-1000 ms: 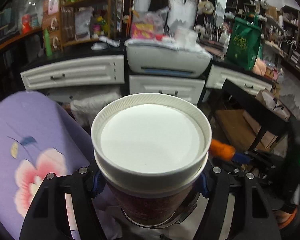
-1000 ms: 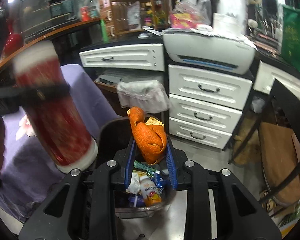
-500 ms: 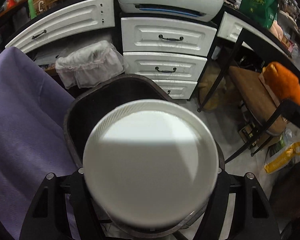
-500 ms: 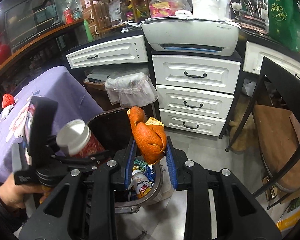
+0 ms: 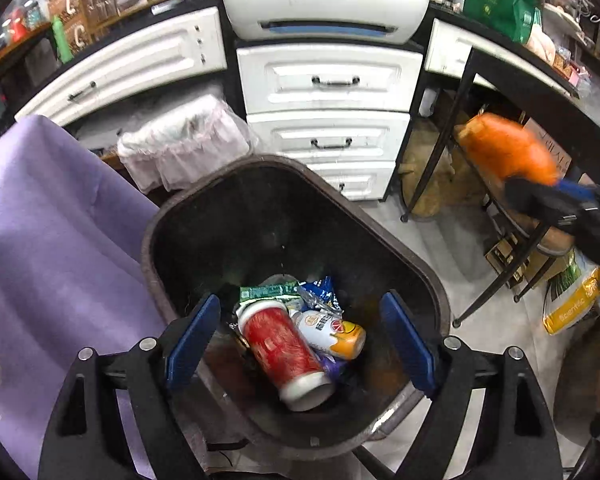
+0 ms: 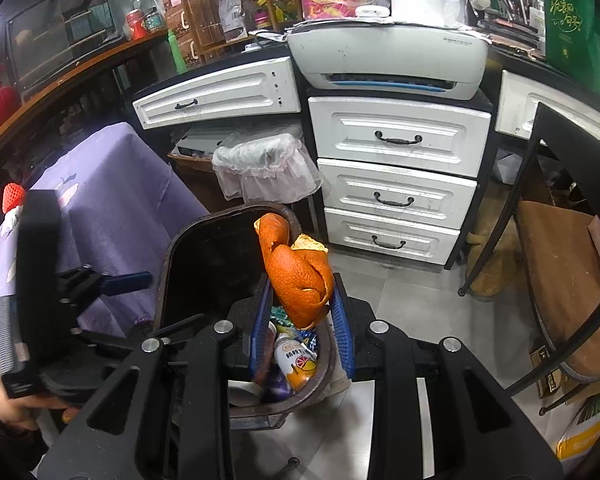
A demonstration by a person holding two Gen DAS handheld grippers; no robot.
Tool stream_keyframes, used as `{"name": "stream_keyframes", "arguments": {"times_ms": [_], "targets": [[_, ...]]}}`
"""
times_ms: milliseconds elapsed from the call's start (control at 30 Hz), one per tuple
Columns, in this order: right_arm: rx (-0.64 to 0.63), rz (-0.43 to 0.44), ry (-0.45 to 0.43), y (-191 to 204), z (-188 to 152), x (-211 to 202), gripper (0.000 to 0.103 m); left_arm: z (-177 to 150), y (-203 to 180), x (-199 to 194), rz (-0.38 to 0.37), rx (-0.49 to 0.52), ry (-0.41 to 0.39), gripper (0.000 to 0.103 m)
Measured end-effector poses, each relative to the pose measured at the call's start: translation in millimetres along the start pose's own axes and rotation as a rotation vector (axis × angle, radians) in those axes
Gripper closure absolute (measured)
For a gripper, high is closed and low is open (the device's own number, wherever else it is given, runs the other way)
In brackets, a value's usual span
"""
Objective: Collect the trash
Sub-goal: 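Open the left gripper to drop the cup, then open the right to drop the peel, then return both tools to the table over the remaining trash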
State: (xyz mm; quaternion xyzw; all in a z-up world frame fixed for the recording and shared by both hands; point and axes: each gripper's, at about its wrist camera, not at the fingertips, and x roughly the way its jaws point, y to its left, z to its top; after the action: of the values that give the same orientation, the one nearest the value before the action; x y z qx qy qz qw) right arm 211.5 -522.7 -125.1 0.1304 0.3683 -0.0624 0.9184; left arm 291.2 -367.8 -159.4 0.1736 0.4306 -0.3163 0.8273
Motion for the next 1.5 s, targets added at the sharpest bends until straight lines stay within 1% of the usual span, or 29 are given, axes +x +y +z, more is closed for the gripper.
{"name": "stream_keyframes", "arguments": {"times_ms": [67, 167, 467, 567, 833, 1200, 1233, 1300, 1367, 1400, 1500], "targets": [[-0.003, 0.01, 0.01, 4, -1, 5, 0.073, -2, 0, -14, 0.01, -0.004, -0.032, 0.019], [-0.013, 0.023, 0.028, 13, -2, 14, 0.073, -2, 4, -36, 0.045, -0.016, -0.086, 0.018], [-0.035, 0.068, 0.096, 35, -9, 42, 0.073, 2, 21, -101, 0.104, -0.094, -0.219, 0.013], [-0.046, 0.087, 0.136, 45, -15, 58, 0.073, 0, 29, -113, 0.106, -0.121, -0.231, 0.011], [-0.084, 0.091, 0.242, 69, -27, 105, 0.073, -12, 52, -129, 0.149, -0.18, -0.236, 0.01], [-0.147, 0.081, 0.31, 99, -32, 142, 0.073, -34, 86, -150, 0.176, -0.25, -0.244, 0.008], [-0.148, 0.078, 0.316, 100, -33, 145, 0.072, -35, 88, -152, 0.18, -0.254, -0.247, 0.008], [-0.146, 0.072, 0.338, 102, -34, 151, 0.065, -37, 91, -156, 0.183, -0.26, -0.252, 0.008], [-0.135, 0.067, 0.347, 104, -35, 154, 0.039, -39, 94, -159, 0.19, -0.263, -0.254, 0.008], [-0.13, 0.06, 0.335, 104, -34, 153, 0.036, -39, 95, -160, 0.192, -0.263, -0.255, 0.008], [-0.128, 0.054, 0.327, 106, -33, 151, 0.036, -40, 99, -165, 0.196, -0.267, -0.263, 0.007]]}}
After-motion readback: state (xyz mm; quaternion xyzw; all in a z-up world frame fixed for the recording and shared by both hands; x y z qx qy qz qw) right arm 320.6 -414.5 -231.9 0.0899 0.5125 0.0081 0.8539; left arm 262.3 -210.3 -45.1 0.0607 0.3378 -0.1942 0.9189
